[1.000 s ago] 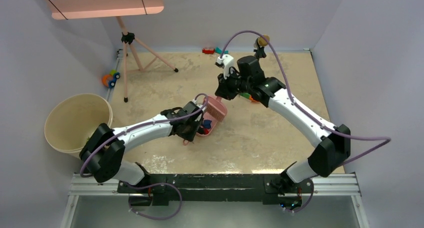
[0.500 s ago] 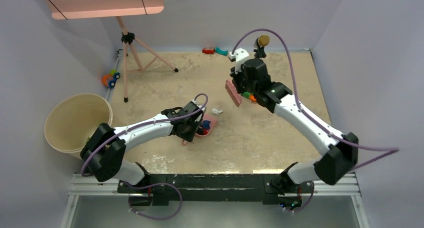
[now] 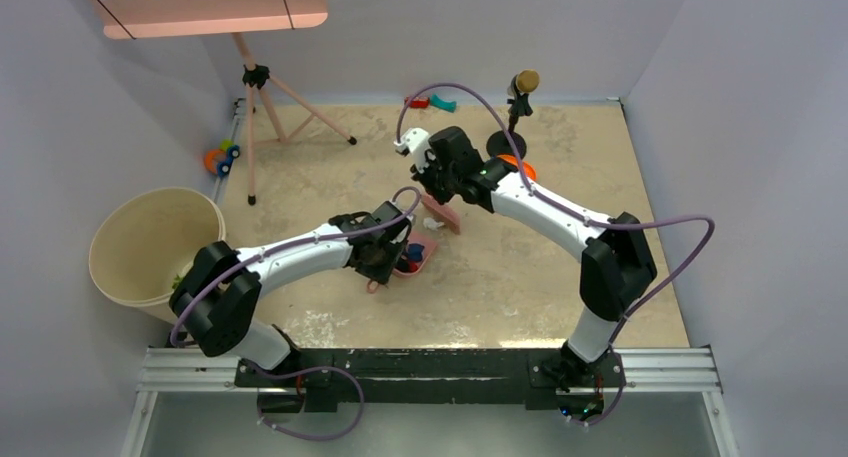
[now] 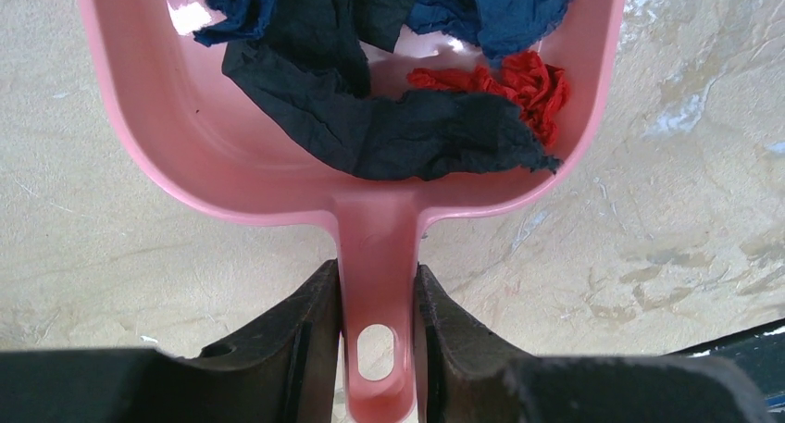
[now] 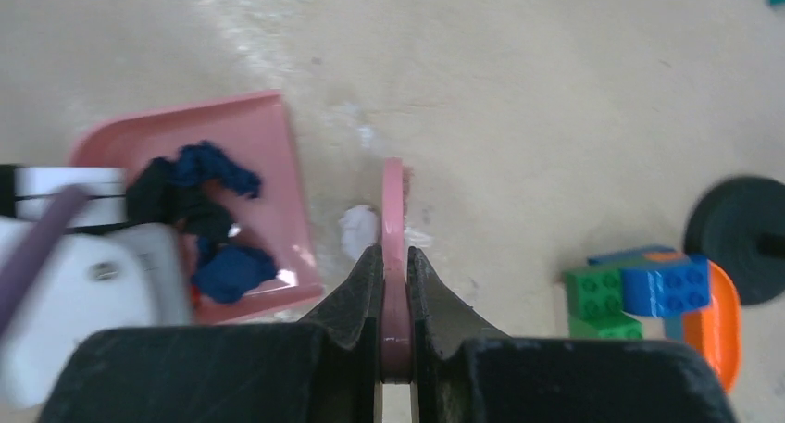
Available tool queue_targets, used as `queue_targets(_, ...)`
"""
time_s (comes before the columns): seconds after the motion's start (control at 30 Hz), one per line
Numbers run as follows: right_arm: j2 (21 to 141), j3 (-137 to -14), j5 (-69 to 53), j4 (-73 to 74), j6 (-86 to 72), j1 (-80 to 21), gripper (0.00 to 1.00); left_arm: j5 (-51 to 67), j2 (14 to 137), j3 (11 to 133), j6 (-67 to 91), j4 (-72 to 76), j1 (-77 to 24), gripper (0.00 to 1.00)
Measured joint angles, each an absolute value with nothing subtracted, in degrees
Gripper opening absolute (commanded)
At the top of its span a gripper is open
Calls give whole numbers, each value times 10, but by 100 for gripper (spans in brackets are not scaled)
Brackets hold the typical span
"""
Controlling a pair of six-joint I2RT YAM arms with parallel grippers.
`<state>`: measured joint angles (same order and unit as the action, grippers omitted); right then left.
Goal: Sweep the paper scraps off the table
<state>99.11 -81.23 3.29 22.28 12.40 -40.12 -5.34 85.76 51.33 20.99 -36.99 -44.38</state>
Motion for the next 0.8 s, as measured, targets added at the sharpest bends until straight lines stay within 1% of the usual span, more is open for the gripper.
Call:
queue_targets(0.2,994,-854,-95,293,131,-417,0,-55,863,516,210,-369,-444,0)
queue_targets(0.37,984,-863,-156,331,119,-403,0,-64,863,516,210,-362,-444,0)
queue_targets(0.57,954,-883,-173,372,110,-397,0,-90,836,492,209,-329,-444,0)
queue_targets(0.8,903,-905,-164,398,100,-397,0,-112,750,452,204,-292,-444,0)
